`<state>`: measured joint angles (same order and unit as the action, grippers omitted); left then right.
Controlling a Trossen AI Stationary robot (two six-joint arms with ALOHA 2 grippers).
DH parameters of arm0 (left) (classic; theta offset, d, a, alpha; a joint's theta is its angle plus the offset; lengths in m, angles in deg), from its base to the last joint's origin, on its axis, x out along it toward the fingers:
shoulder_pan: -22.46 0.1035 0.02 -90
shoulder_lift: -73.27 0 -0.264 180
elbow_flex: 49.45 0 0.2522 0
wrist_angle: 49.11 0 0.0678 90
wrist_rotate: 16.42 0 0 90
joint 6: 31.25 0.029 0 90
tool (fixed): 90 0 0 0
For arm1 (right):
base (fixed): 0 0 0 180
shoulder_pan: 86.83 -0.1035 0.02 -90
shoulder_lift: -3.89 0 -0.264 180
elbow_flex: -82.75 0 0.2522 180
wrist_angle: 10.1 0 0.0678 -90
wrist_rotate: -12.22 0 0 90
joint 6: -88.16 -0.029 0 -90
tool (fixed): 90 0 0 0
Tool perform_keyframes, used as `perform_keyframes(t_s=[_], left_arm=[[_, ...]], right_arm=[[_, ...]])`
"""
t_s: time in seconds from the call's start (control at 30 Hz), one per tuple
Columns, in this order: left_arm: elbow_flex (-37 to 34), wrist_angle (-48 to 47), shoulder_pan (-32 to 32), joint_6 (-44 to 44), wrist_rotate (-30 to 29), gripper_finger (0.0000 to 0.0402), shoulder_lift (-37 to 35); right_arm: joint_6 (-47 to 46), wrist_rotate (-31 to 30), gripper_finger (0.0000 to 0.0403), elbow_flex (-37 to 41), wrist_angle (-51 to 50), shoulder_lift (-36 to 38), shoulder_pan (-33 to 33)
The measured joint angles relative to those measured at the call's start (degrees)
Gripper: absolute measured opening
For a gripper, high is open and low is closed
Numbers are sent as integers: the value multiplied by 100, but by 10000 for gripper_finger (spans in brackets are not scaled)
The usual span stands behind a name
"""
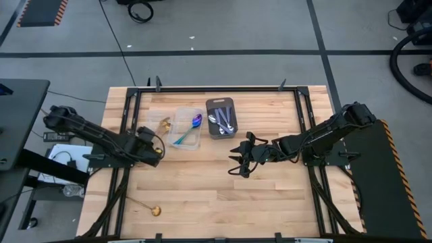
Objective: Sort silverware by color (type)
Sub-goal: Put the gold spoon into the left transparent bin
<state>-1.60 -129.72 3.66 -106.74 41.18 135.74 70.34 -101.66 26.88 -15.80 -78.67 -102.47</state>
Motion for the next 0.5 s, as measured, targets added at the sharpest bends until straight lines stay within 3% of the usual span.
perform_keyframes(t_s=[0.5], left_arm=[[0,139,69,37,438,24,903]], right_arm=[[-1,0,125,0,4,0,0]])
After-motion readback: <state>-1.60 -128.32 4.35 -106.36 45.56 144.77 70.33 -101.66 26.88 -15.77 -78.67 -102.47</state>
